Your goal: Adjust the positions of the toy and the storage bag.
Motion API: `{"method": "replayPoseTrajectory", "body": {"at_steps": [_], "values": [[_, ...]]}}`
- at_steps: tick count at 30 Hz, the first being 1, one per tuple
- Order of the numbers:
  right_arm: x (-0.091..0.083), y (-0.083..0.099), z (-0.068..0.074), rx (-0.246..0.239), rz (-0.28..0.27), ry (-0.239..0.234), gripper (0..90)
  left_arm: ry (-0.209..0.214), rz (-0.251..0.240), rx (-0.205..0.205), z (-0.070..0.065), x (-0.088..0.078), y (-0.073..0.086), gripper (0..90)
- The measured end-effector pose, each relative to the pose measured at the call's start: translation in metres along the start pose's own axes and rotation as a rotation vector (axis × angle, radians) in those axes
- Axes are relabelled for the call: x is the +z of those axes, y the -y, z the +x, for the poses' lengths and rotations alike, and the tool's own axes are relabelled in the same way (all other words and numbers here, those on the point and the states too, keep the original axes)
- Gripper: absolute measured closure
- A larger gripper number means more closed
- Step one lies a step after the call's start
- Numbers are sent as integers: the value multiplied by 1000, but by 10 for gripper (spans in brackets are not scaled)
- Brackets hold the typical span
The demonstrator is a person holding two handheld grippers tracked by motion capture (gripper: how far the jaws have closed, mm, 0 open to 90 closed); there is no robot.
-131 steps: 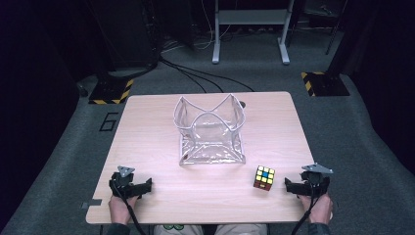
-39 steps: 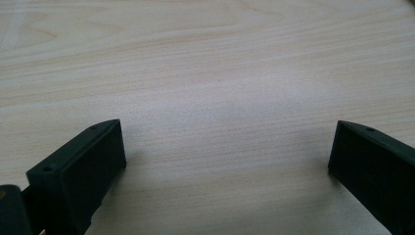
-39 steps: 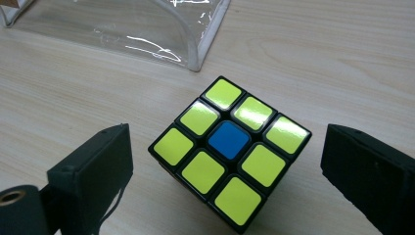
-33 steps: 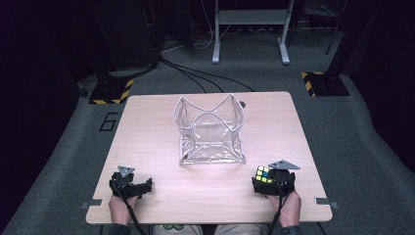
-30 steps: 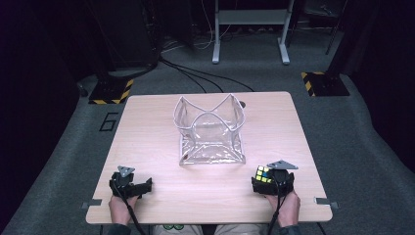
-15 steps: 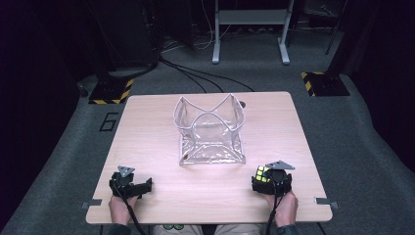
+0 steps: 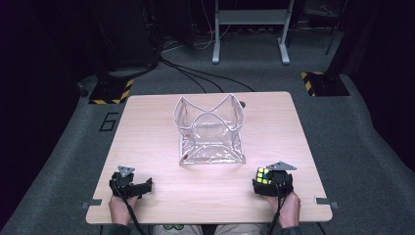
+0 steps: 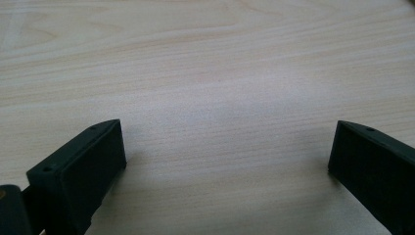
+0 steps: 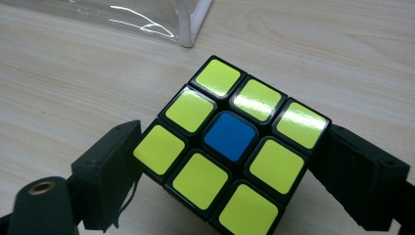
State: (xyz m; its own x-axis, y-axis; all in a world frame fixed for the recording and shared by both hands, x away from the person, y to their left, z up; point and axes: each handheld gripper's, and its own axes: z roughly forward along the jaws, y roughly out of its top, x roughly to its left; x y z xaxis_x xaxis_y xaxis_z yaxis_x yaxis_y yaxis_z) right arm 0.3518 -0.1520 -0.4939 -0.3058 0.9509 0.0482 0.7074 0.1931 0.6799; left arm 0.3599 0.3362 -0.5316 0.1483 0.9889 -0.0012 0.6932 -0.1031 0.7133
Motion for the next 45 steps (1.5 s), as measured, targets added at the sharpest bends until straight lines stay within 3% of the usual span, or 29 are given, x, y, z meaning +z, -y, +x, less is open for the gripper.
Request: {"method": "replayPoseTrajectory", "body": {"at_steps": [8, 16, 19, 28, 30, 32, 43, 45], "values": [[4, -2, 4, 12, 6, 29, 140, 0, 1, 1, 0, 0, 0, 1], [3, 0, -1, -39, -11, -19, 145, -1, 0, -1, 0, 0, 0, 2], [2, 0, -2, -33, -18, -39, 150, -1, 0, -2, 0, 0, 0, 1], [3, 2, -3, -60, -32, -45, 153, -2, 0, -1, 0, 0, 0, 1], [1, 2, -3, -58, -58, -56, 180, -2, 0, -2, 0, 0, 0, 2], [-2, 1, -4, -60, -73, -55, 335, -2, -1, -2, 0, 0, 0, 1], [16, 5, -4, -46, -42, -55, 269, -3, 0, -1, 0, 0, 0, 1], [20, 6, -1, -36, -47, -37, 265, -3, 0, -1, 0, 0, 0, 2]]}}
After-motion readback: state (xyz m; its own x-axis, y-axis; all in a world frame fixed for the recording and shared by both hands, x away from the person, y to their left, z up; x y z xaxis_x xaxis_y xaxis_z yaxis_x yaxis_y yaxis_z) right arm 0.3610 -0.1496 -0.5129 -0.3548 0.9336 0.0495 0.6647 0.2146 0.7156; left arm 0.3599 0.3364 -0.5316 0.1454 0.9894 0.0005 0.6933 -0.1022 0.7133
